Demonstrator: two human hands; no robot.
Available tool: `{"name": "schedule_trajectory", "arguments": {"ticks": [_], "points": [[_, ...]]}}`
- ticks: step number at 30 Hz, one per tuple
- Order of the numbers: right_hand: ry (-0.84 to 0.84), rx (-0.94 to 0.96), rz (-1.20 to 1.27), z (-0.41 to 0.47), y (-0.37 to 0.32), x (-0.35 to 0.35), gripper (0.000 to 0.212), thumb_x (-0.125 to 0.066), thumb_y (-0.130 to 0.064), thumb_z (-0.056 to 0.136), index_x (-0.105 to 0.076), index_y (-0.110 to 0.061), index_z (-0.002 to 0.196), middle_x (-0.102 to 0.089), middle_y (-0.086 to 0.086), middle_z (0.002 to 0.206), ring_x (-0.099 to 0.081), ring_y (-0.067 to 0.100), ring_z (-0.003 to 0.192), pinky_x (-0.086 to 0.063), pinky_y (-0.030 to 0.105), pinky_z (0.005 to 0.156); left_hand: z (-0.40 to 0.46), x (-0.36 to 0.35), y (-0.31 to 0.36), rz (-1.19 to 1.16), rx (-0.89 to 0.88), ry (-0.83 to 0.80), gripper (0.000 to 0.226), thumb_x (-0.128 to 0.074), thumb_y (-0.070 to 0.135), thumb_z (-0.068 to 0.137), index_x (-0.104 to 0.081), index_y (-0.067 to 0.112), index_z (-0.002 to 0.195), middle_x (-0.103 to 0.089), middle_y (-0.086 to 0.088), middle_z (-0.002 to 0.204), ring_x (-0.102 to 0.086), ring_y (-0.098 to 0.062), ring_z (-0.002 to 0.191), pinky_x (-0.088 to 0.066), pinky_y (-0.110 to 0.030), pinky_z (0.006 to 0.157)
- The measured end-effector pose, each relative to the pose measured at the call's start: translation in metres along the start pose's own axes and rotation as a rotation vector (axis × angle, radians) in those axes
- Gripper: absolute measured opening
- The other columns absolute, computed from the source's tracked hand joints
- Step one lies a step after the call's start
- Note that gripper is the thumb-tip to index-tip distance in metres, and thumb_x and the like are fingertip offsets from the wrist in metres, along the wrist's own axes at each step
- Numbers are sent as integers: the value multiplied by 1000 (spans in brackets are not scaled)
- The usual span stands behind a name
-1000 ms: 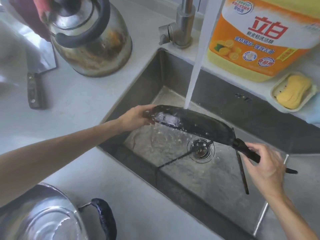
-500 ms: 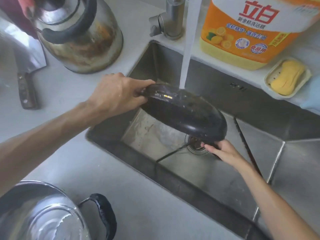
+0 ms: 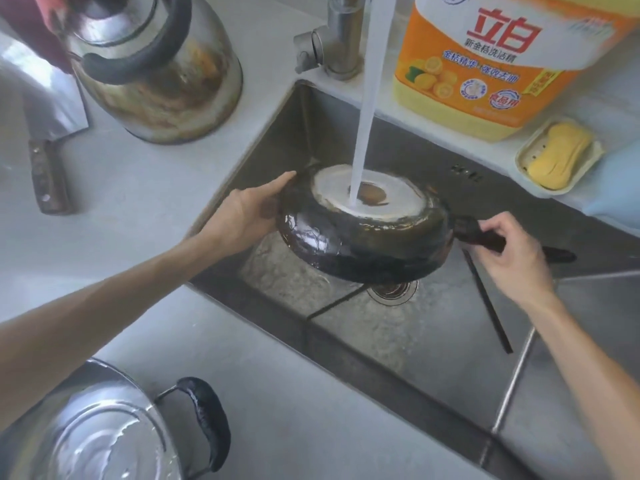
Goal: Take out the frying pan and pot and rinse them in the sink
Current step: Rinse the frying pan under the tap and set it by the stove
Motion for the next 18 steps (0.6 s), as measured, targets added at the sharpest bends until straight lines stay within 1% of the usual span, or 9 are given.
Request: {"name": "schedule_trajectory", "arguments": {"ticks": [2, 4, 6, 7, 10, 12, 16, 17, 18], "points": [[48, 6, 16, -4, 3, 6, 19, -68, -7, 79, -54, -11, 91, -60, -4, 100, -54, 14, 94, -39, 29, 81, 3, -10, 3, -155, -51, -119, 75, -60, 8, 82, -30, 39, 144, -72, 12, 104, -64, 0, 103, -45, -29, 102], [73, 8, 118, -11, 11, 3, 25, -71, -8, 76, -51, -21, 82, -62, -16, 100, -57, 2, 93, -43, 24, 85, 2, -8, 4, -328, -64, -163, 73, -56, 4, 81, -34, 36, 143, -71, 17, 92, -63, 3, 91, -46, -22, 94], [60, -46, 241, -17, 28, -14, 32, -75, -10, 73, -48, -25, 74, -63, -25, 91, -55, -14, 83, -41, 9, 79, -1, 3, 12, -498, -44, -145, 59, -55, 11, 85, -42, 32, 138, -70, 13, 96, -61, 2, 92, -44, -17, 91], [38, -91, 284, -19, 36, -26, 32, -77, -11, 72, -48, -24, 72, -64, -21, 86, -54, -13, 77, -40, 8, 75, -1, 8, 17, -537, -46, -123, 50, -56, 17, 89, -44, 32, 136, -68, 10, 101, -60, 1, 96, -44, -16, 93], [-103, -216, 399, -25, 53, -70, 31, -80, -9, 68, -55, -28, 70, -62, -4, 73, -51, 1, 64, -38, 20, 64, -2, 23, 34, -485, -86, -81, 44, -56, 32, 91, -48, 32, 134, -57, -5, 97, -52, -4, 94, -40, -15, 101], [-221, -229, 421, -27, 52, -98, 30, -79, -6, 67, -56, -23, 72, -63, 3, 75, -53, 7, 67, -39, 23, 64, -1, 26, 43, -499, -85, -94, 47, -62, 38, 87, -51, 30, 133, -53, -14, 92, -52, -11, 93, -40, -26, 104], [-289, -183, 337, -18, 46, -117, 28, -78, -8, 69, -54, -22, 73, -63, -2, 73, -55, 16, 72, -40, 32, 71, -3, 34, 45, -437, -79, -77, 55, -64, 49, 77, -52, 37, 129, -58, -27, 87, -56, -16, 85, -43, -44, 101], [-277, -183, 322, -13, 46, -112, 27, -78, -8, 69, -55, -21, 74, -64, -6, 73, -56, 14, 73, -41, 32, 73, -4, 35, 38, -396, -64, -98, 57, -63, 53, 75, -49, 43, 129, -62, -27, 91, -59, -15, 85, -45, -46, 100], [-259, -177, 296, -6, 46, -104, 26, -77, -8, 70, -55, -21, 75, -66, -11, 72, -56, 9, 72, -41, 31, 75, -6, 34, 29, -359, -51, -136, 58, -63, 57, 73, -46, 49, 128, -67, -19, 93, -61, -12, 86, -47, -44, 100]]}}
Point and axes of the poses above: each hand's wrist, its own z-axis towards the middle knuckle, its own x-axis out of the back of the hand, y = z × x, the point moved 9 cm from there along z, towards the middle knuckle
